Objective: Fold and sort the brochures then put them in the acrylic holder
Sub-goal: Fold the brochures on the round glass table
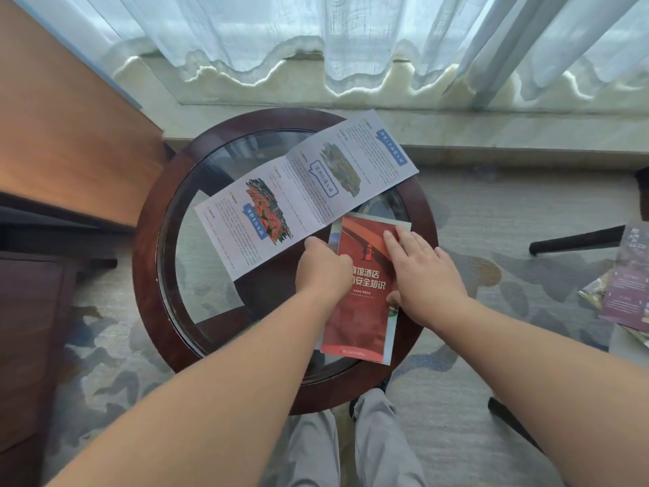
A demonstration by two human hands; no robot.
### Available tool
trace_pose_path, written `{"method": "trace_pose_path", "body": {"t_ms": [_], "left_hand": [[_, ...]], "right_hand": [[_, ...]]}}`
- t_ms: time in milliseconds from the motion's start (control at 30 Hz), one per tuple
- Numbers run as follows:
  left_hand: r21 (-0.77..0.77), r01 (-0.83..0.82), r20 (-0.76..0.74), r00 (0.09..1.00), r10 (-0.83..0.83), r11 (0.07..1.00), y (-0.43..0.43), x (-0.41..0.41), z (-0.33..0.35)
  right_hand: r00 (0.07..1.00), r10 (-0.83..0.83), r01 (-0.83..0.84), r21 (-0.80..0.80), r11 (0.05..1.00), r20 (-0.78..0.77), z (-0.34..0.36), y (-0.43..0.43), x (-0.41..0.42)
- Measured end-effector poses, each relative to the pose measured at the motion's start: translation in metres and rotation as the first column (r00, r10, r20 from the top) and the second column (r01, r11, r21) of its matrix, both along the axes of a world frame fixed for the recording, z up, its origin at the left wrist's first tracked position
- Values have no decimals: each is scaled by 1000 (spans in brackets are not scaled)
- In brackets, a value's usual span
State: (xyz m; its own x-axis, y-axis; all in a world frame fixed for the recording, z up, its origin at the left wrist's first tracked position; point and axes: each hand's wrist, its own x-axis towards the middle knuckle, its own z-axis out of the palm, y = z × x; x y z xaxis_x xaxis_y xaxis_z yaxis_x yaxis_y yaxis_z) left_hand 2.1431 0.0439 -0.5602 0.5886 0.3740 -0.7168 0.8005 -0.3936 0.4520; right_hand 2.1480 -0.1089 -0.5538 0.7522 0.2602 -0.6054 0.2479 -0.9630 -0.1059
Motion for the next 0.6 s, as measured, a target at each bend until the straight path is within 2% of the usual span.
{"method": "trace_pose_path", "body": {"t_ms": [233,367,467,600], "left_hand": [[9,39,8,999,-40,999,8,-9,-4],[-1,160,32,987,-160,987,3,-9,-6],[-52,134,107,986,-128,990,22,-14,-3],[-111,94,203,977,-70,989,92,-38,11]], "right_hand": [[1000,-17,17,-18,1000,0,-2,1,-1],[1000,-5,5,-17,1000,1,-3,5,1],[1000,18,-17,-35,999,6,-2,0,2],[1000,23,-22,-50,999,19,1,-2,1]]}}
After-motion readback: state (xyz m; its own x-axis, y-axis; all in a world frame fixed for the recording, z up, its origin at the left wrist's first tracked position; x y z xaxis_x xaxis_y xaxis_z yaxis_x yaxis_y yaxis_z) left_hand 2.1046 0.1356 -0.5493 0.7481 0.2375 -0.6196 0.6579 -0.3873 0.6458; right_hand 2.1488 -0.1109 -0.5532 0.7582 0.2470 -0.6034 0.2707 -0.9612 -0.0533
